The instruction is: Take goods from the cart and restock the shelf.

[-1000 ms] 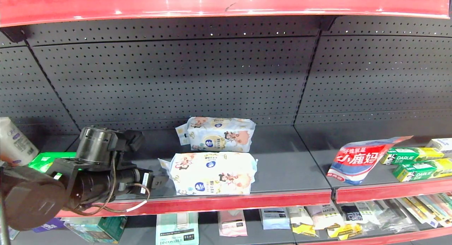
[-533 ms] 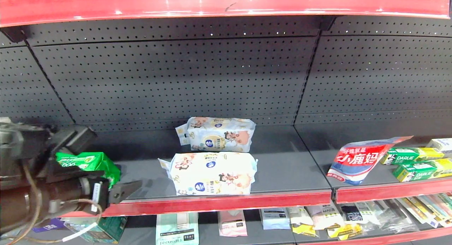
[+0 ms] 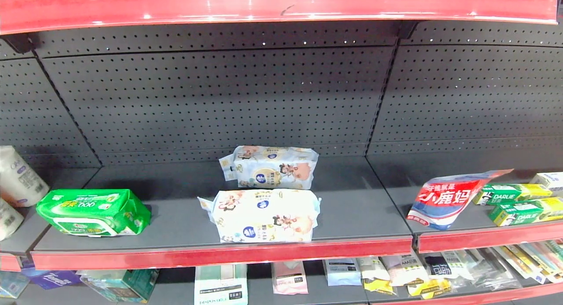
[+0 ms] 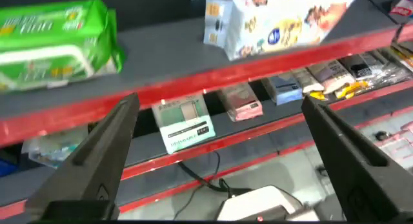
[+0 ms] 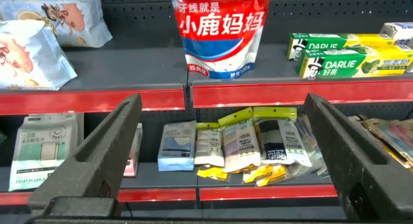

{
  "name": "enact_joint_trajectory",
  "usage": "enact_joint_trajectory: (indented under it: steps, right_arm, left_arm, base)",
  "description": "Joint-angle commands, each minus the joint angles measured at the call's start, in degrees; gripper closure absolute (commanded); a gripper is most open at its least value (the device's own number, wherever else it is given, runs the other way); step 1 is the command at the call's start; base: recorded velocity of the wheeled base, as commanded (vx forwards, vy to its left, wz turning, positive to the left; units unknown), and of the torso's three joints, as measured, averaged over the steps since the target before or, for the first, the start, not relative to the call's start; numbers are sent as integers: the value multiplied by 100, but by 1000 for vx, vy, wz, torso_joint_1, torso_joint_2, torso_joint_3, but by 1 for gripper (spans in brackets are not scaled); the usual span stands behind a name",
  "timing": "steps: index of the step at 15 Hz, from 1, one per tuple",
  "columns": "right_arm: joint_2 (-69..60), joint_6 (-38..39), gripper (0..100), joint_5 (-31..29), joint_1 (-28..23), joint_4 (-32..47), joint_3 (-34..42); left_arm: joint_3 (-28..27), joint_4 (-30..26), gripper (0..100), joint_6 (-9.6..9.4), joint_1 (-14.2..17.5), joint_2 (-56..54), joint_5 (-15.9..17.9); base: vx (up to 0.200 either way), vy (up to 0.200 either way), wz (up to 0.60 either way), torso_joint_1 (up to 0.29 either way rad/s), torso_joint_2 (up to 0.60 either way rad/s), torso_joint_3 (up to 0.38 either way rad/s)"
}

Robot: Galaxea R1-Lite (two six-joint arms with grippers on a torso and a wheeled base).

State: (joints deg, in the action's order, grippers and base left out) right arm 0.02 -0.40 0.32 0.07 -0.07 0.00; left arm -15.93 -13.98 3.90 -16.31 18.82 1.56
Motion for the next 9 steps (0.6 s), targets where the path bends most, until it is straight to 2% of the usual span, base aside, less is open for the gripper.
enact_joint_trajectory:
  steps: [1, 5, 8, 9]
  right_arm:
    - [15, -4, 0, 3, 1, -1, 0]
    - [6, -21, 0, -40, 1, -1, 0]
    - [6, -21, 0, -102, 1, -1, 0]
    - [6, -30, 0, -111, 1, -1, 0]
  left_arm:
    - [574, -483, 0, 32, -153, -1882, -648]
    - [627, -351, 0, 58, -179, -1882, -1061]
    - [635, -324, 0, 76, -188, -1882, -1088]
    - [644, -280, 0, 14, -188, -1882, -1114]
  base:
    - [0, 0, 0, 0, 0, 0]
    - [0, 0, 0, 0, 0, 0]
    - [0, 0, 0, 0, 0, 0]
    - [0, 0, 0, 0, 0, 0]
